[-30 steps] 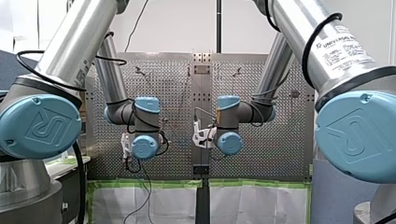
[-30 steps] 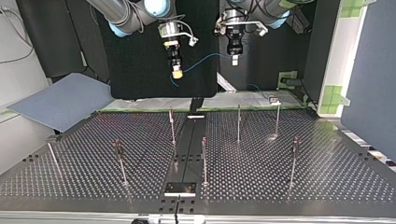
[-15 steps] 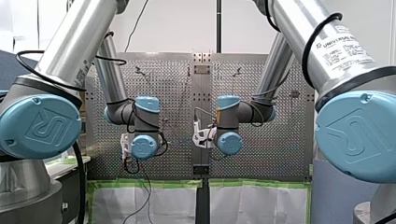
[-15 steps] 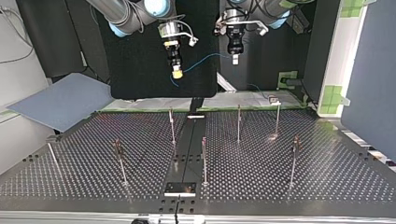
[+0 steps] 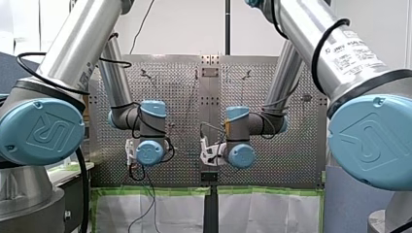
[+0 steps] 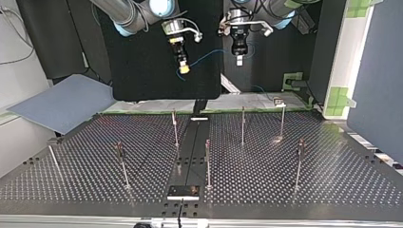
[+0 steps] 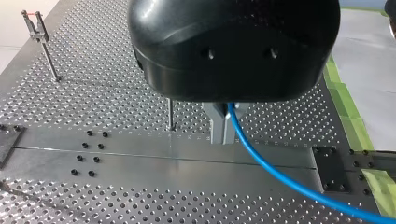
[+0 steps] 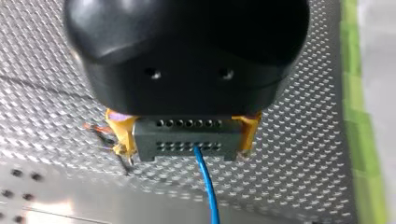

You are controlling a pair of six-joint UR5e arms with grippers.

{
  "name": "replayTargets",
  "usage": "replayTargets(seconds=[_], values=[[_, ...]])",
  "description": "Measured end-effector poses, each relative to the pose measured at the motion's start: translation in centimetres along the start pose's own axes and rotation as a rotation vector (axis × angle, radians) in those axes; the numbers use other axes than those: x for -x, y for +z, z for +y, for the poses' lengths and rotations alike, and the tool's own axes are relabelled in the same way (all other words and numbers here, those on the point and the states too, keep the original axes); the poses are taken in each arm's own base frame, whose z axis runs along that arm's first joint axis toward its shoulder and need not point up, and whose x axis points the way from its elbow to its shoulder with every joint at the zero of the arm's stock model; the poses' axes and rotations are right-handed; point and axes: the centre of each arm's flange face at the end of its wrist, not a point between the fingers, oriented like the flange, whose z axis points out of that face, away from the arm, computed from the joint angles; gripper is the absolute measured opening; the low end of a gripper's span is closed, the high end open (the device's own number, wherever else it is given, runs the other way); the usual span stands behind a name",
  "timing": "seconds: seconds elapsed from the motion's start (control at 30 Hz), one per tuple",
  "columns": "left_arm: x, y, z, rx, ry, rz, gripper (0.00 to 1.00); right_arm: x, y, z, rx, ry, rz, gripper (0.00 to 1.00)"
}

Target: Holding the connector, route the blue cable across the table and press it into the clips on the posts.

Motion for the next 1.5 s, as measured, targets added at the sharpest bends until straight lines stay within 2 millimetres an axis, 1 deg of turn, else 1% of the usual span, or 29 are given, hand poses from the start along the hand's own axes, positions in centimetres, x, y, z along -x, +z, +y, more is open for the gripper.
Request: replayTargets(seconds=[0.27, 0.57, 0.67, 0.77, 0.9, 1.1, 1.27, 1.33, 1.5], values=[[0.0, 0.0, 0.0, 0.0, 0.0, 0.0, 0.0, 0.9, -0.6, 0.0, -0.013, -0.015, -0.061, 0.0], [-0.1, 0.0, 0.1, 0.0, 0.001, 0.004, 0.0, 0.9, -0.7, 0.0, -0.014, -0.016, -0.066, 0.0], [-0.6, 0.5, 0.2, 0.0, 0.01, 0.021, 0.0, 0.3, -0.4, -0.1, -0.016, -0.011, -0.058, 0.0], [-0.6, 1.0, -0.2, -0.004, 0.008, 0.029, 0.0, -1.2, 0.2, -0.4, -0.021, 0.009, -0.038, 0.0], [0.8, 2.4, -0.7, 0.009, -0.006, 0.01, 0.0, -3.7, 1.2, -0.5, -0.037, 0.046, -0.005, 0.0], [3.6, 4.6, -0.9, 0.066, -0.035, -0.032, 0.0, -7.6, 2.5, -0.6, -0.074, 0.085, 0.044, 0.0], [6.4, 6.2, -1.0, 0.119, -0.057, -0.072, 0.0, -11.1, 3.5, -0.6, -0.107, 0.104, 0.086, 0.0], [7.6, 6.6, -1.0, 0.142, -0.065, -0.085, 0.0, -12.6, 3.8, -0.5, -0.121, 0.114, 0.104, 0.0], [9.7, 6.8, -0.9, 0.181, -0.077, -0.102, 0.0, -16.9, 4.3, -0.5, -0.165, 0.129, 0.155, 0.0]])
